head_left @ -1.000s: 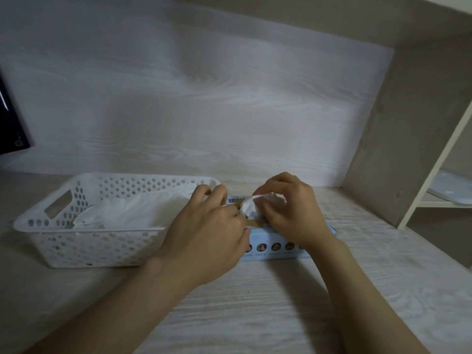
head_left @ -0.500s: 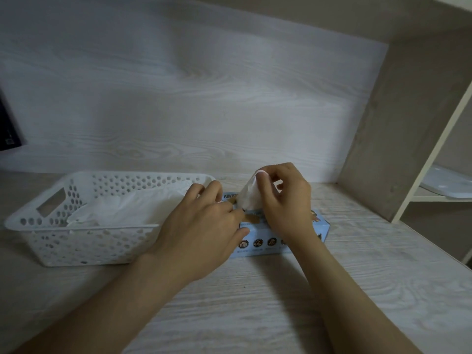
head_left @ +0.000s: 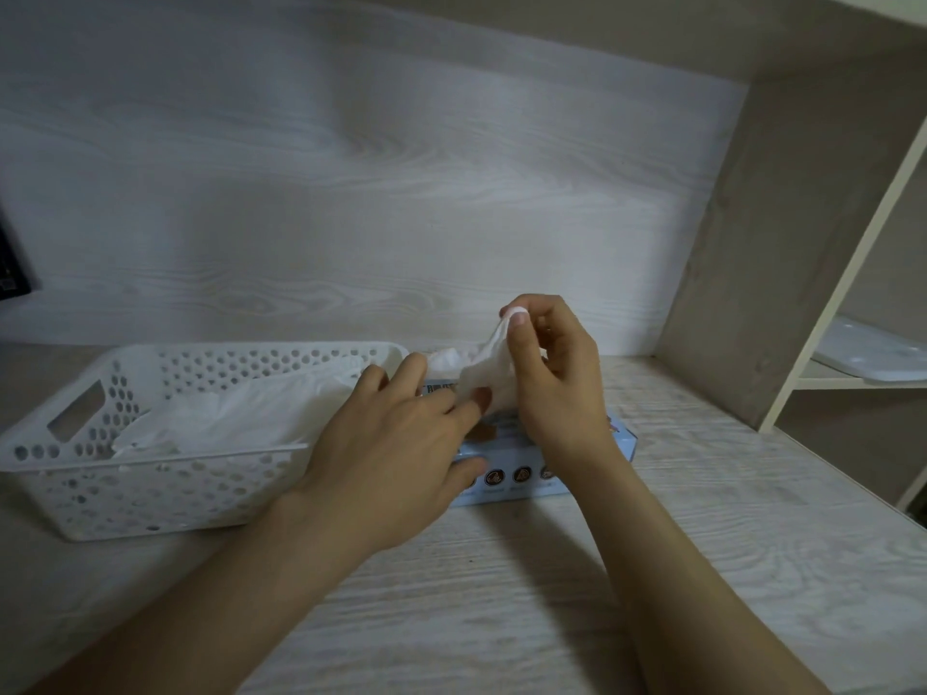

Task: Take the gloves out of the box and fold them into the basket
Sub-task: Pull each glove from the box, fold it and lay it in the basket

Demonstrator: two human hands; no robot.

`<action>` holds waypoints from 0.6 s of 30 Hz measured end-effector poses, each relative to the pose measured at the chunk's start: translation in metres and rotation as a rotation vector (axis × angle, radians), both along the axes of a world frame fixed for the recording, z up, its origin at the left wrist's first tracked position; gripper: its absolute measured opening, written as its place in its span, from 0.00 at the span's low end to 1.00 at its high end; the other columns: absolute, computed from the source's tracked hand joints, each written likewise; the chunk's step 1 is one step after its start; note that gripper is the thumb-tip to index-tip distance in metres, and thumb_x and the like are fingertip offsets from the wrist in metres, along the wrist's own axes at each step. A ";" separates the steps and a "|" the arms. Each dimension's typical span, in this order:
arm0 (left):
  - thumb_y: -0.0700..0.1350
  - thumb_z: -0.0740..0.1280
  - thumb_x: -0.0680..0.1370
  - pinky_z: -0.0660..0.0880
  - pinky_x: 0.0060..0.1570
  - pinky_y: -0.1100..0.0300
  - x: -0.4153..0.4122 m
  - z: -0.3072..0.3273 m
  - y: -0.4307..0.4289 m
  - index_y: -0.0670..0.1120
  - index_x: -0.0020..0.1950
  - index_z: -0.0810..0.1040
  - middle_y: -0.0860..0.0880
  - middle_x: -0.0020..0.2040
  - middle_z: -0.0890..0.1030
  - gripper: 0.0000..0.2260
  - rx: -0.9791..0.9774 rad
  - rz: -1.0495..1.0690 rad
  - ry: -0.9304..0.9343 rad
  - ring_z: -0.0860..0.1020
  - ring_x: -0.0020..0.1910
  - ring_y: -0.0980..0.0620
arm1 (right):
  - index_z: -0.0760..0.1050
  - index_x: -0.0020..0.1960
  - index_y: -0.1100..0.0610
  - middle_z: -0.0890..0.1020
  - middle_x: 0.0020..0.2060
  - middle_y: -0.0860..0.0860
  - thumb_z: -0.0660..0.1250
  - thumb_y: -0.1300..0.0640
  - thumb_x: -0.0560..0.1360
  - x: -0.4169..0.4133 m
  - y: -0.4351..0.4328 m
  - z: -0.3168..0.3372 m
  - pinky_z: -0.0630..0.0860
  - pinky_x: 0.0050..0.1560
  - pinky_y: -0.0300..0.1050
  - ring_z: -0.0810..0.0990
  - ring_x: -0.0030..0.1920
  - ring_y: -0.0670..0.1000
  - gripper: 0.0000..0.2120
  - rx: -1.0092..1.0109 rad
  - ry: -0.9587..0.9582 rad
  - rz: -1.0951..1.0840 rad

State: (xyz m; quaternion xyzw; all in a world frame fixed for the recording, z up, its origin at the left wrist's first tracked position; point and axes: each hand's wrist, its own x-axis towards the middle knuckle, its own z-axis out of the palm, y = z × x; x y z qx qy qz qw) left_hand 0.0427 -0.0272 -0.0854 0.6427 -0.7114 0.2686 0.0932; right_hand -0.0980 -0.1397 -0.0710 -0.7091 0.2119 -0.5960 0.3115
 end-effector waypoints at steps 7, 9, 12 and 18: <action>0.67 0.53 0.81 0.71 0.47 0.49 0.002 -0.004 -0.004 0.56 0.73 0.75 0.58 0.51 0.82 0.27 -0.020 -0.031 -0.003 0.68 0.54 0.47 | 0.74 0.53 0.57 0.76 0.40 0.50 0.58 0.52 0.89 -0.007 0.004 0.012 0.74 0.42 0.53 0.74 0.40 0.52 0.11 0.027 -0.213 -0.081; 0.67 0.50 0.81 0.71 0.48 0.50 0.002 -0.004 -0.004 0.57 0.73 0.75 0.59 0.52 0.81 0.27 0.001 -0.026 0.008 0.67 0.55 0.48 | 0.73 0.51 0.55 0.73 0.37 0.49 0.57 0.53 0.89 -0.010 0.007 0.018 0.71 0.38 0.48 0.70 0.37 0.49 0.11 0.036 -0.285 -0.133; 0.67 0.49 0.81 0.71 0.48 0.51 0.001 -0.004 -0.003 0.58 0.71 0.76 0.60 0.51 0.80 0.27 0.006 -0.026 0.029 0.66 0.55 0.49 | 0.73 0.49 0.54 0.69 0.32 0.43 0.58 0.53 0.89 -0.016 0.011 0.023 0.65 0.32 0.40 0.65 0.31 0.44 0.11 0.051 -0.352 -0.252; 0.69 0.51 0.80 0.74 0.48 0.56 -0.001 -0.005 0.005 0.60 0.60 0.81 0.61 0.43 0.80 0.24 -0.058 -0.037 0.156 0.69 0.53 0.53 | 0.84 0.39 0.51 0.81 0.27 0.50 0.71 0.52 0.80 -0.013 0.011 0.013 0.72 0.33 0.41 0.77 0.29 0.45 0.12 0.125 -0.011 -0.342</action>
